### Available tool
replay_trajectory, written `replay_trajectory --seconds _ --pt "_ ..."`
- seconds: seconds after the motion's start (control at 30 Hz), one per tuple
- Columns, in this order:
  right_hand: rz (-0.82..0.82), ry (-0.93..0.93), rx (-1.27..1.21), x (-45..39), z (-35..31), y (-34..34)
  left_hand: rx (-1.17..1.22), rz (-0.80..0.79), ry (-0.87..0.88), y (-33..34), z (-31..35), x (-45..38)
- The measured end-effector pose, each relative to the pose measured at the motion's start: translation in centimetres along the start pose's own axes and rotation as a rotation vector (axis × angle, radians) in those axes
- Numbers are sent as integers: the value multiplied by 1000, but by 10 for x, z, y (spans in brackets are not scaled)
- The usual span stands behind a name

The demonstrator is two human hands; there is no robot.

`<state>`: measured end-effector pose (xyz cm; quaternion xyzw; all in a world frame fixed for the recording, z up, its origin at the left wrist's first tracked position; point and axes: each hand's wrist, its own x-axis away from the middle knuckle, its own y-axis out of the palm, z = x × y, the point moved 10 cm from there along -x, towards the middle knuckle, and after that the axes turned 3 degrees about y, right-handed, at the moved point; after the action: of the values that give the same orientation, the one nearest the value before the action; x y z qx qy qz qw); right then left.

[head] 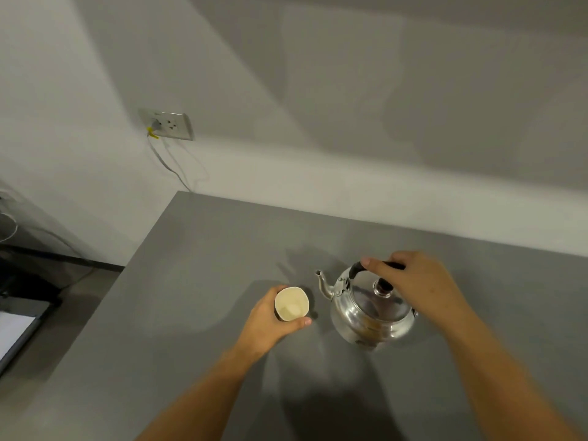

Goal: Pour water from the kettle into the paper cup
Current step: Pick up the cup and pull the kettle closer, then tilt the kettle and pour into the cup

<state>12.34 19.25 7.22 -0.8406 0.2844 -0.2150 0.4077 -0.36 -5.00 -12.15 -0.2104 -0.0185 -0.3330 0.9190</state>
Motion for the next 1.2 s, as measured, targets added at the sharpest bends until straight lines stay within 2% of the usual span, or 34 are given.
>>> replay_trajectory --seconds 0.17,0.67,1.2 --pt "-58 -8 61 14 -10 18 17 28 4 1 2 2" --pt "-51 -142 443 9 -70 44 51 83 -17 6 -19 -1" --pt "-97 -262 617 1 -110 70 27 91 -22 6 -15 0"
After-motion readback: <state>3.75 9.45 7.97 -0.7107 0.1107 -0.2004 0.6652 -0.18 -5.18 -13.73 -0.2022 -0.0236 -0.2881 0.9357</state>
